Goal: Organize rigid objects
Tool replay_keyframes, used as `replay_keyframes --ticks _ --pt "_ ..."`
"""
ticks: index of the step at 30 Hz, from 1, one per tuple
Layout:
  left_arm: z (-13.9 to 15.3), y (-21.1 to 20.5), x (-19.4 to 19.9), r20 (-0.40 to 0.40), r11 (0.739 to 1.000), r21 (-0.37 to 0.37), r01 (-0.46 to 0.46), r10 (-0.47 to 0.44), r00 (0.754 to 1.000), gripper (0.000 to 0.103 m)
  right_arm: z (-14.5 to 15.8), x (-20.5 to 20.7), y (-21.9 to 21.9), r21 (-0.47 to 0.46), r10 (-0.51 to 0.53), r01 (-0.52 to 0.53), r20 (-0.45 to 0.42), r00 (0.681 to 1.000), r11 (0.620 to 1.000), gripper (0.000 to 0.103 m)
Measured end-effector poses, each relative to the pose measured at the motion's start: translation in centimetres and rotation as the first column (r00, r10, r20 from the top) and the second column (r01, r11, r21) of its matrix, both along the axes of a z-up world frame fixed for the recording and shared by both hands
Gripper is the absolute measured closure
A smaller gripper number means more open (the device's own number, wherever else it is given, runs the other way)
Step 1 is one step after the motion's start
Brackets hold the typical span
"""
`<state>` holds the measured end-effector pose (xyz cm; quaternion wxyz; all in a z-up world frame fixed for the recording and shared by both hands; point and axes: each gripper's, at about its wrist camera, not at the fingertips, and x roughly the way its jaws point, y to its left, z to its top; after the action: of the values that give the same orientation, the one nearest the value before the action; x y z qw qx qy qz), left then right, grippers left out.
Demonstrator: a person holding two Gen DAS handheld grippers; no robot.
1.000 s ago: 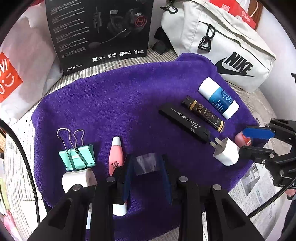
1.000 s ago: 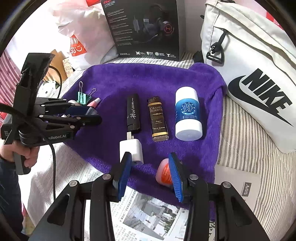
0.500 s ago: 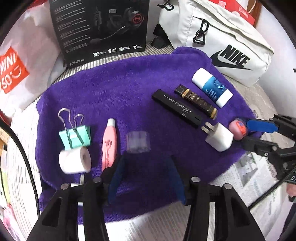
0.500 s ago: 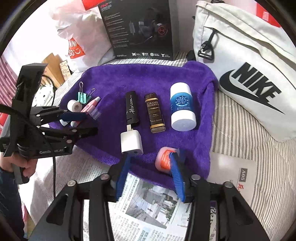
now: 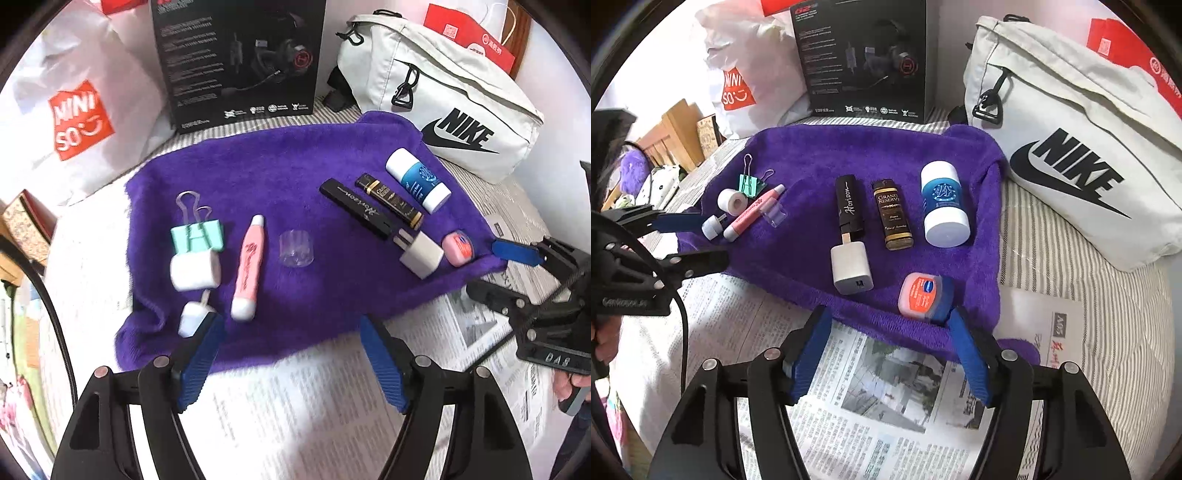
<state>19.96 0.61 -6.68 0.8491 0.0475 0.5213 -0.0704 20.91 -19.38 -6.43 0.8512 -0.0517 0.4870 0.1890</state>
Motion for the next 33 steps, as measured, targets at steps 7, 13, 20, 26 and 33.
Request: replay_keyframes --ticks 7,13,20,26,33 --pt "2.2 0.3 -3.3 0.058 0.997 0.038 -0.066 0.064 0.996 0.012 1.8 -2.2 -0.8 0.041 -0.064 0.063 0.015 0.998 0.997 0.016" --pt "4.3 1.2 -6.0 0.093 0.991 0.013 -0.137 0.135 0.986 0.005 3.7 -4.5 -1.6 0.063 -0.127 0.125 0.034 0.991 0.990 0.000" --pt "5.6 1.1 -8.5 0.118 0.985 -0.040 -0.167 0.171 0.978 0.005 5.6 -6.9 -2.4 0.055 -0.182 0.181 0.027 0.983 0.982 0.000" --pt "6.3 0.5 -10.5 0.120 0.983 -0.086 -0.161 0.171 0.978 0.005 6.4 -9.0 -3.1 0.039 -0.213 0.213 0.010 0.977 0.976 0.000" --pt "6.7 0.3 -11.9 0.107 0.981 -0.093 -0.173 0.182 0.977 0.005 6.8 -10.8 -3.8 0.032 -0.225 0.225 0.006 0.974 0.974 0.000"
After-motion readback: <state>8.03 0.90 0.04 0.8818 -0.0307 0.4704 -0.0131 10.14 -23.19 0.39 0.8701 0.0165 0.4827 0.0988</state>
